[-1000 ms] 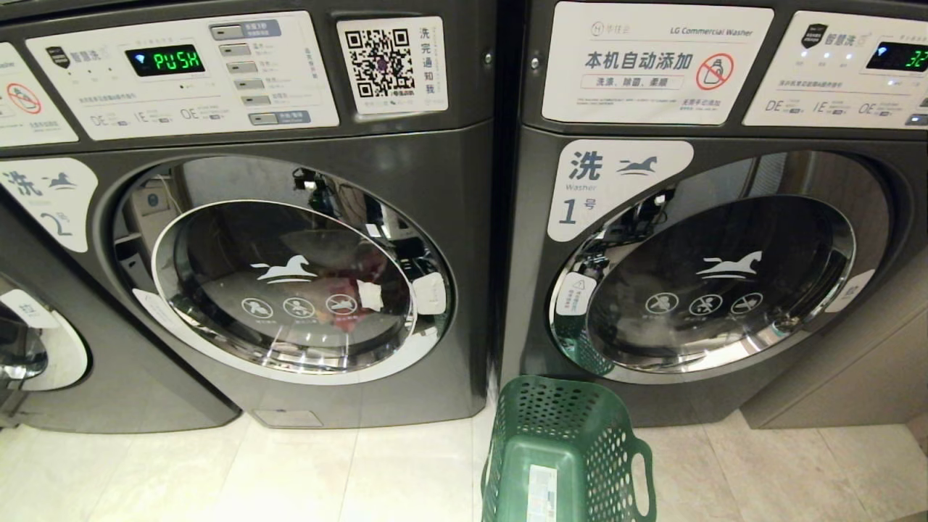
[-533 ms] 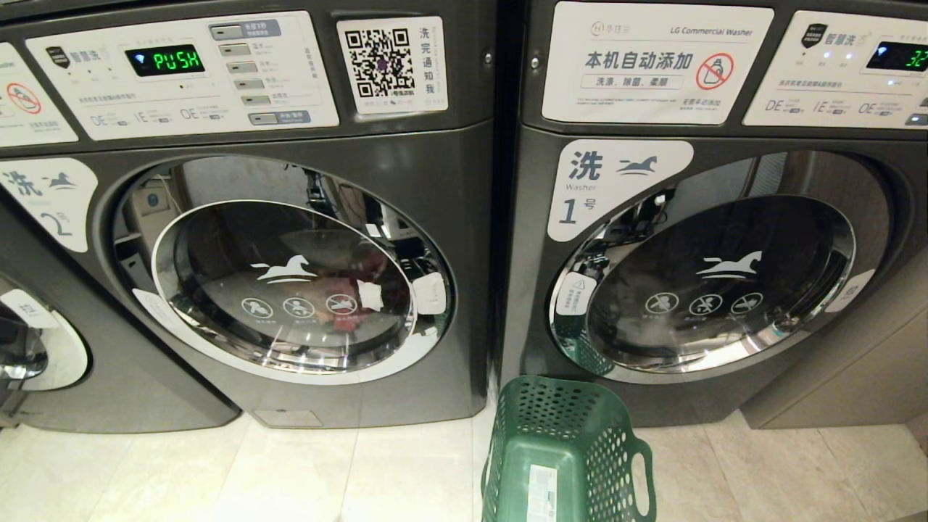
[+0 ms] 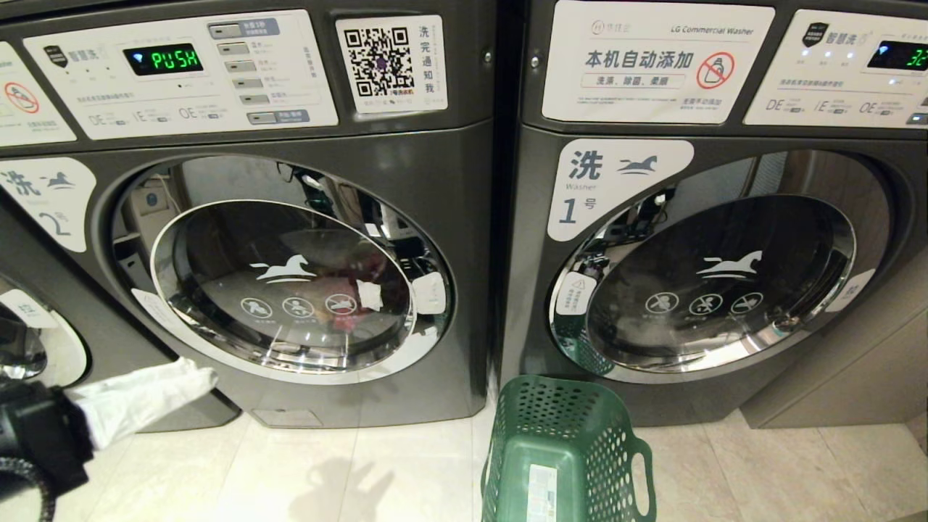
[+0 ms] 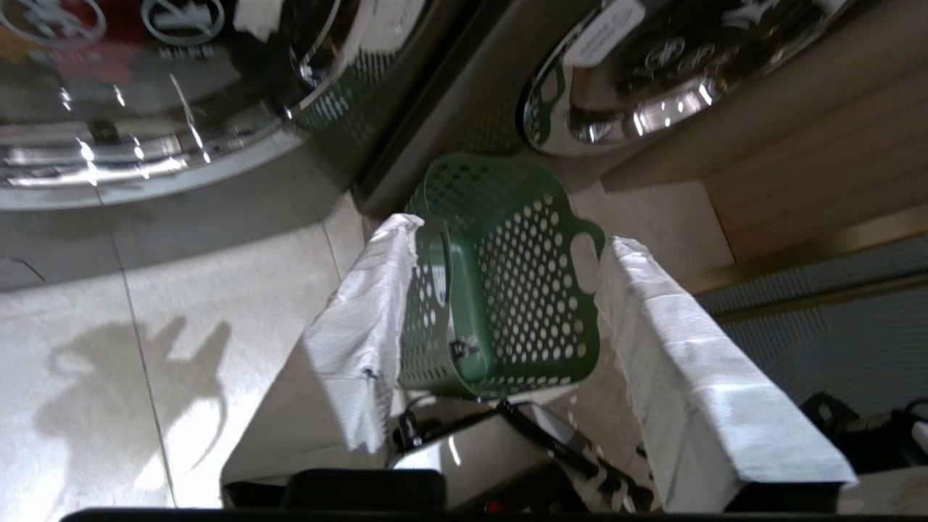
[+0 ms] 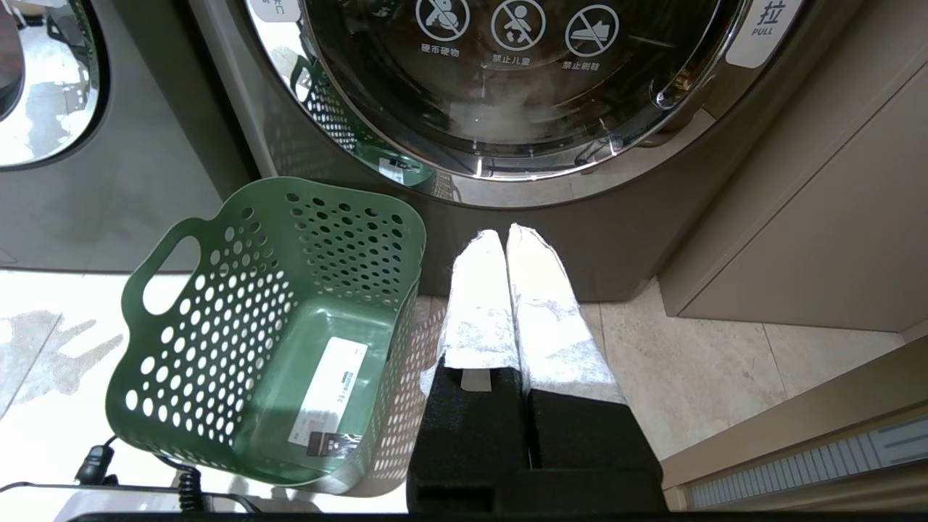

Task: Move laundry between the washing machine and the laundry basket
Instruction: Open the lid of the washing machine

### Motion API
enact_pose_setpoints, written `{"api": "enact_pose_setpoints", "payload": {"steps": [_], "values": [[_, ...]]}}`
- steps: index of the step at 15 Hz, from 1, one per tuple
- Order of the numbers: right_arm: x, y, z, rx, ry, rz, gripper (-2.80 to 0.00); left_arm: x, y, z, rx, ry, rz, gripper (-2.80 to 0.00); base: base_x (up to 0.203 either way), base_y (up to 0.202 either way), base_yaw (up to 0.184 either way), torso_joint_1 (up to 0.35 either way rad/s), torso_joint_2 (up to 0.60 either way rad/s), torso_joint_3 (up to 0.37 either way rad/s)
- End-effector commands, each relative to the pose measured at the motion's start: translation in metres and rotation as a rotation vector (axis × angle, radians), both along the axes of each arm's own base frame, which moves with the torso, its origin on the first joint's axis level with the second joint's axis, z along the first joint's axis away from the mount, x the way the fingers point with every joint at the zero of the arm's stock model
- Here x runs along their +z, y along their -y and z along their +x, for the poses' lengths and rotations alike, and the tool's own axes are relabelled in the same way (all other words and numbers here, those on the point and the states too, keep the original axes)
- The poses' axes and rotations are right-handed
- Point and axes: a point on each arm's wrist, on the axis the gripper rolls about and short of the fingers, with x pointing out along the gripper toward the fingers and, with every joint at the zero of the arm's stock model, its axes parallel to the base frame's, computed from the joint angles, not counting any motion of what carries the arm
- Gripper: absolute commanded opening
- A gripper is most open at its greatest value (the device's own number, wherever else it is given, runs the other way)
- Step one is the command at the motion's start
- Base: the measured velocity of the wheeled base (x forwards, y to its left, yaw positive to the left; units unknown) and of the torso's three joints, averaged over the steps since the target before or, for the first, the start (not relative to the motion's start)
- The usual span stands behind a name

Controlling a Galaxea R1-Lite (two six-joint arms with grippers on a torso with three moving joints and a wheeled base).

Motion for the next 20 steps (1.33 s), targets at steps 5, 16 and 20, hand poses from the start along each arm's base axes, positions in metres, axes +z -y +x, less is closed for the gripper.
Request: {"api": "enact_pose_setpoints", "payload": {"steps": [5,16,20], "values": [[0.000,0.000,0.000,0.001,-0.001,-0.001,-2.80,-0.064,0.008,0.084,-0.100,-0.167,0.031,0.00,0.000,0.000,0.000,0.000,0.00,0.000],[0.000,0.000,0.000,0.001,-0.001,-0.001,-2.80,-0.127,0.071,0.201,-0.229,0.135,0.156,0.00,0.000,0.000,0.000,0.000,0.00,0.000],[0.000,0.000,0.000,0.000,-0.001,-0.001,-2.80,-0.139,0.091,0.224,-0.220,0.178,0.163,0.00,0.000,0.000,0.000,0.000,0.00,0.000]]}}
